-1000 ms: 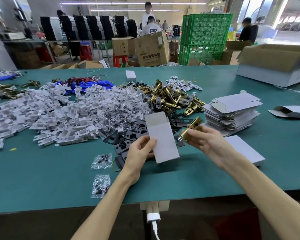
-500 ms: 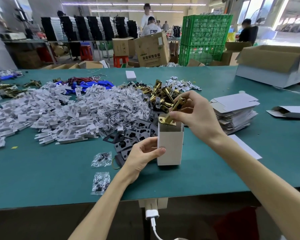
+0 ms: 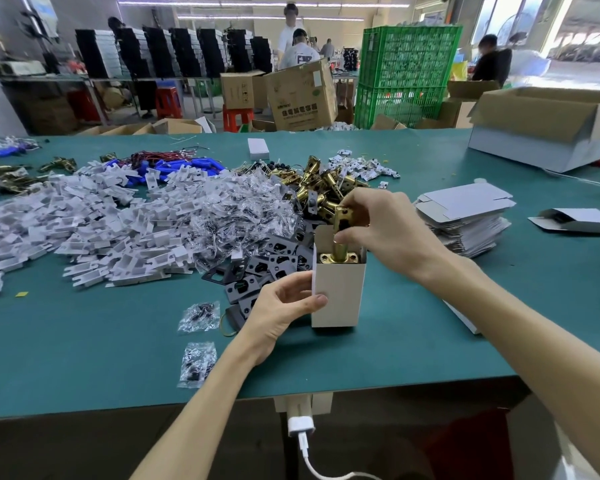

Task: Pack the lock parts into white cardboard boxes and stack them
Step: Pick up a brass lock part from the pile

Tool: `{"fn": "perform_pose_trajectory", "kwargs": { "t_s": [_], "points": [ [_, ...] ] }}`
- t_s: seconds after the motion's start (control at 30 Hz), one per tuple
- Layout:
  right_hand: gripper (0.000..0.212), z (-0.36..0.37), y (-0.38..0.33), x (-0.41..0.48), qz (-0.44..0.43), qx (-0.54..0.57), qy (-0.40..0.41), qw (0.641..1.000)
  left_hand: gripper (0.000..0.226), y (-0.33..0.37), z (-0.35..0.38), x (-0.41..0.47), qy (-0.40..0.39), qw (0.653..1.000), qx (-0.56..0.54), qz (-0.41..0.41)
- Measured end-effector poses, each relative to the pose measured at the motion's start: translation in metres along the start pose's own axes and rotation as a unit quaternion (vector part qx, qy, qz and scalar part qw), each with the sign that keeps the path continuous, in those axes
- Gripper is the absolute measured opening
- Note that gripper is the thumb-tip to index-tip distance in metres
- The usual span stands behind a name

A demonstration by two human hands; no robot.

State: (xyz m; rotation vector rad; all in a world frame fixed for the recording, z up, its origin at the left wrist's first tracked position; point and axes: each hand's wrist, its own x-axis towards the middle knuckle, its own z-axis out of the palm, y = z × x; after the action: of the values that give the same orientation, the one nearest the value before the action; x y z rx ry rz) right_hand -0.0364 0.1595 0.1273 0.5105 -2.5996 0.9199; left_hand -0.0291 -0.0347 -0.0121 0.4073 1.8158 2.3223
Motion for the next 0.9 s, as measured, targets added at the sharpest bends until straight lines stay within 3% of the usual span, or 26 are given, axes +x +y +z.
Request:
{"fn": "perform_pose_trajectory", "kwargs": {
  "t_s": [0.27,0.43,0.7,0.9],
  "points": [
    [0.026,0.017,0.003,-0.011,-0.038,-0.017,-0.113,0.993,0.044,-0.003,-0.002,0.001,0.002,1.0,-0.007,0.003],
    [0.015,0.019,0.002,-0.011,-0.067,-0.078,-0.135,0.986,0.045,-0.002,0.0,0.001,0.01,1.0,0.002,0.005],
    [0.022,0.009,-0.008,-0.017,-0.06,-0.179,-0.166,0.968,0.046,-0.003,0.001,0.0,0.024,1.0,0.017,0.005],
    [0.022,0.016,-0.025,-0.027,-0.091,-0.112,-0.081,0.986,0.038,-0.005,0.003,-0.002,0.06,0.996,0.062,0.002]
  ]
}}
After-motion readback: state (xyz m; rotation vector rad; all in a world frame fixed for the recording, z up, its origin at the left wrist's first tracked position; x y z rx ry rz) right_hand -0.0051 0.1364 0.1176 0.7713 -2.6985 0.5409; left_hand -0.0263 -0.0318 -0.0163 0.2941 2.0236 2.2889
